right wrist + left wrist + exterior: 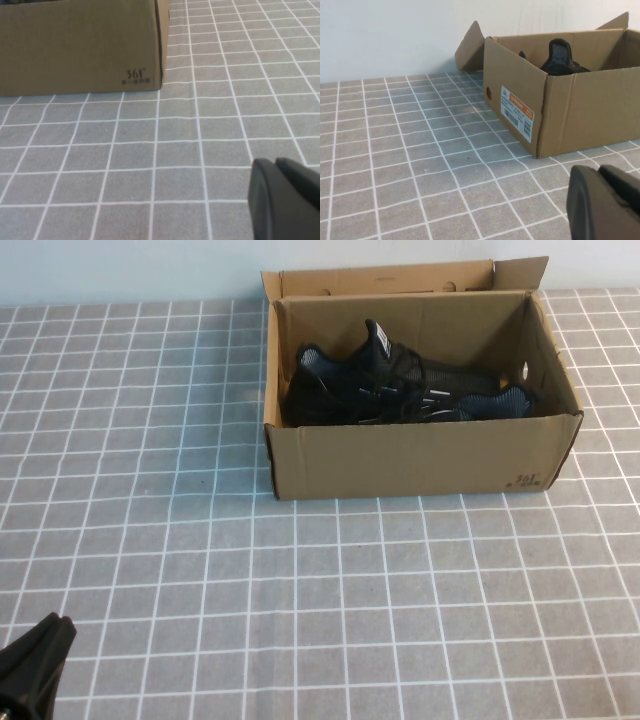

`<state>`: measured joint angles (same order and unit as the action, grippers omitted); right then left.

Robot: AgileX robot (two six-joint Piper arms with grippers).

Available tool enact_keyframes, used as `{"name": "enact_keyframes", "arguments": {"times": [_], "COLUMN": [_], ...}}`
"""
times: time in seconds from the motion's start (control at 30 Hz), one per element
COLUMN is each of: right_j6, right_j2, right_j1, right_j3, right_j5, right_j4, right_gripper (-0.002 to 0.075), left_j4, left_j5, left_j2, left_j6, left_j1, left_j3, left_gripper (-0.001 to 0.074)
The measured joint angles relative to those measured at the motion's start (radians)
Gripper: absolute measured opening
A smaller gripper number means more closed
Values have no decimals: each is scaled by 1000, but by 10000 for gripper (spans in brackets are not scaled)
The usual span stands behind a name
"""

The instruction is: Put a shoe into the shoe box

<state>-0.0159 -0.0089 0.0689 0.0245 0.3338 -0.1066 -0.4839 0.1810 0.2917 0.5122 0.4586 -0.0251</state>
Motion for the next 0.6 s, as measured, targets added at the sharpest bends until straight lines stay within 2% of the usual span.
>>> {"name": "enact_keyframes", "arguments": {"times": [0.47,0.6], "right_j6": [0,0], "right_j2": [-2,-4], "right_j1": [0,0], "right_j3": [0,0], "right_j5": [0,2], "right_j4": [0,0], "right_gripper": [-16,-16], "left_j4": [0,74], "left_j5": [0,18], "left_j2": [-2,-24], "left_j6": [7,18], "left_j1": [0,0], "left_j3": [0,0], "left_gripper": [-1,-1]}}
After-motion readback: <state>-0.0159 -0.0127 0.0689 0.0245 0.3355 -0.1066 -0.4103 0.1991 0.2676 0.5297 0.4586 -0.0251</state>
